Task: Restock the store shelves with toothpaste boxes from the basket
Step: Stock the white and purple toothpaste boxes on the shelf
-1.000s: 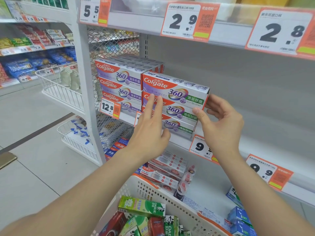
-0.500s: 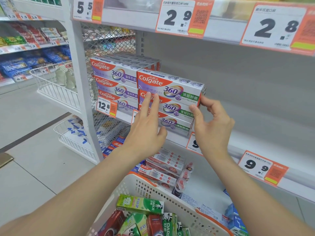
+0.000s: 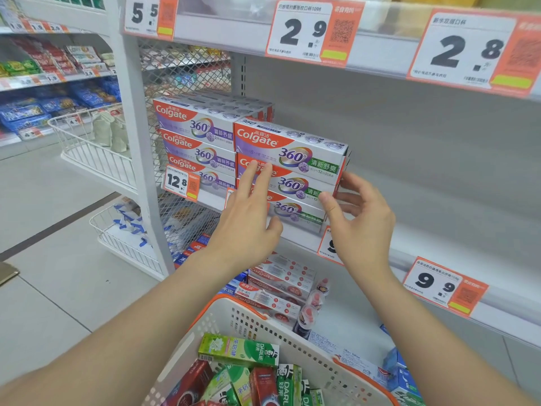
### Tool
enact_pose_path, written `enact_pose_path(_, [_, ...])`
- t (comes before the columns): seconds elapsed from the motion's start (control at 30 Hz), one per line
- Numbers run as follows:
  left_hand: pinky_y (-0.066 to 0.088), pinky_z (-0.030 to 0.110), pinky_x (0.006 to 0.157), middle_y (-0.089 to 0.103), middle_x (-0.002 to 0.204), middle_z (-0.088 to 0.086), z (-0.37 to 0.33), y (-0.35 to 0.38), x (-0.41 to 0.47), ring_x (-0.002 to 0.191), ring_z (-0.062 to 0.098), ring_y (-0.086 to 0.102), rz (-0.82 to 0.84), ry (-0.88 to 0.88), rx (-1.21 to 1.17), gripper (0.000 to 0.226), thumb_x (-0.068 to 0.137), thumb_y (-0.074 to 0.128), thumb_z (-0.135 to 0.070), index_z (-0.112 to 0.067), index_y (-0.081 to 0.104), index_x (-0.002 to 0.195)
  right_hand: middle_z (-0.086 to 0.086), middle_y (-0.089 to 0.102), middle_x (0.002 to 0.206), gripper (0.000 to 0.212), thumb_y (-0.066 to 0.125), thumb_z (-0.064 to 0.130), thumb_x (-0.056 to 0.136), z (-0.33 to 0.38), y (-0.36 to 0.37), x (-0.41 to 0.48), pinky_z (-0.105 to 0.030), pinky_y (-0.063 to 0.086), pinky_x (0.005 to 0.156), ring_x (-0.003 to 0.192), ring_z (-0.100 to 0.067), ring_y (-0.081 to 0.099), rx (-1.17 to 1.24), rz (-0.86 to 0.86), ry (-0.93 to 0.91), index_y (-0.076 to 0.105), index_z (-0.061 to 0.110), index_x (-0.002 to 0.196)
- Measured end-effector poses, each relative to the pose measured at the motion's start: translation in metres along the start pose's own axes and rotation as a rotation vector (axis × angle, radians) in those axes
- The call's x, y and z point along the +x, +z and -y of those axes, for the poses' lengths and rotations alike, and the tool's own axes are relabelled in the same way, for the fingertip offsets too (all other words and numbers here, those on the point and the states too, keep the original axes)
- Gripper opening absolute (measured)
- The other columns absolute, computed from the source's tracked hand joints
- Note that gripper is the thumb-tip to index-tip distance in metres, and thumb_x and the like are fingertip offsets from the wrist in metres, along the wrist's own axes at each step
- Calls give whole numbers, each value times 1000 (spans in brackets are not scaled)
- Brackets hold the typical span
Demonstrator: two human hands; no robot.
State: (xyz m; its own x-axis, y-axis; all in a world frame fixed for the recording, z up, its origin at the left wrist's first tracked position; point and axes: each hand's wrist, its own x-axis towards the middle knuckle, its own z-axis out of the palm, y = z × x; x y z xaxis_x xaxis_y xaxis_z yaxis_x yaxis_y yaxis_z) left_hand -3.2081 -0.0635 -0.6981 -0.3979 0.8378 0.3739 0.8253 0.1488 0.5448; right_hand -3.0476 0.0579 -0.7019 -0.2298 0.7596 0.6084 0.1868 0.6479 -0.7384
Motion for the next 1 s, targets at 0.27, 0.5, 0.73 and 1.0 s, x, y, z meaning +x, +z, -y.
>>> enact_pose_path(0.27, [31, 53, 122, 1, 174, -1, -3, -2, 0, 156, 33, 21, -4, -3, 7, 90, 95, 60, -20, -27, 7, 167, 10, 73, 106, 46, 81, 30, 91, 4, 0, 6, -28, 61, 78, 91, -6, 72, 30, 41, 74, 65, 25, 134])
enact_pose_path(0.5, [35, 54, 119, -1, 174, -3, -2, -2, -1, 153, 38, 24, 1, -6, 34, 92, 95, 61, -21, -30, 5, 167, 13, 74, 100, 45, 83, 22, 90, 6, -3, 8, -18, 58, 75, 86, -3, 72, 62, 52, 93, 67, 22, 132])
enact_pose_path(0.73, [39, 56, 116, -6, 173, -9, -3, 1, -4, 154, 36, 24, 24, -10, 37, 96, 93, 61, -26, -35, 0, 167, 10, 74, 96, 39, 82, 19, 90, 4, -7, 11, -30, 62, 77, 85, -8, 74, 105, 100, 119, 67, 23, 126])
enact_pose_path(1.0, [33, 56, 121, -7, 173, -9, -4, 1, -7, 156, 34, 21, 23, -15, 41, 95, 94, 62, -27, -34, 1, 166, 8, 73, 98, 35, 79, 14, 92, 2, -11, 15, -27, 62, 75, 85, -10, 73, 137, 142, 140, 64, 24, 121])
